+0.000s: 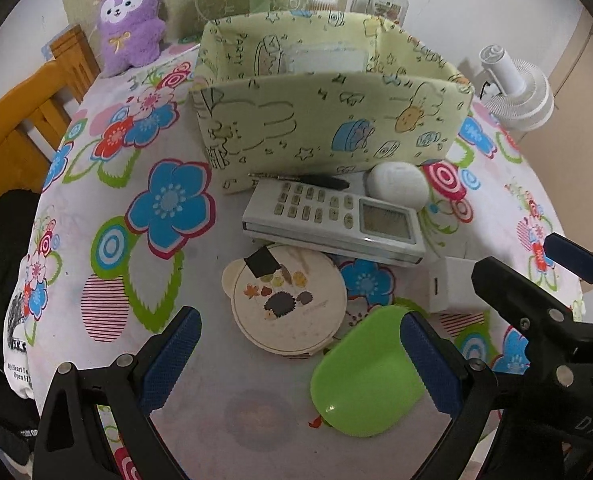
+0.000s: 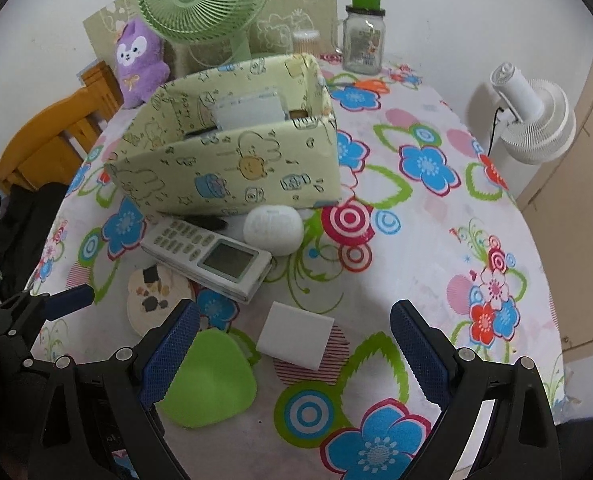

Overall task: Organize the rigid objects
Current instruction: 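Move the right tool to the white square block while the left tool approaches the hedgehog coaster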

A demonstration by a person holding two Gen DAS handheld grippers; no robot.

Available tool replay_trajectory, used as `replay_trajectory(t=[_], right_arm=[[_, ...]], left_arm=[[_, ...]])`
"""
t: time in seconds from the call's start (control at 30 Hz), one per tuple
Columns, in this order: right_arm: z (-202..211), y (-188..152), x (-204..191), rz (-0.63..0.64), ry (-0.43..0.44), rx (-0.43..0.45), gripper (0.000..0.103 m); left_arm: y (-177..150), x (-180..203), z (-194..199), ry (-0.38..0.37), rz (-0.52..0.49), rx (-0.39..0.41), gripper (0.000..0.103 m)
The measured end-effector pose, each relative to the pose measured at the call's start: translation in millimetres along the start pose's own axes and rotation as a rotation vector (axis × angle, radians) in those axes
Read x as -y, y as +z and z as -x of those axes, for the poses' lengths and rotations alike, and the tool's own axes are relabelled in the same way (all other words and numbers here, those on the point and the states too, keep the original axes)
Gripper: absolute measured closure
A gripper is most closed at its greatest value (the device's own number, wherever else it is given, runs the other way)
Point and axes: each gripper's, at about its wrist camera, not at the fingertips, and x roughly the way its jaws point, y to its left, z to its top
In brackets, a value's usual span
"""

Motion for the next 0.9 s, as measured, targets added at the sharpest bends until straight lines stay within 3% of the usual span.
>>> replay_trajectory(t=[0.73, 0.9], right_arm=[[-44.8, -11.6, 16.3, -0.103, -0.07, -0.102, 0.006], [-53.8, -10.8, 15.6, -0.113, -0.06, -0.136, 0.013]], left_arm=[[-0.3, -4.0, -37.3, 0.061, -0.024, -0.03, 0.002], [0.5, -2.4, -43.7, 0.086, -0.037, -0.041, 0.001]])
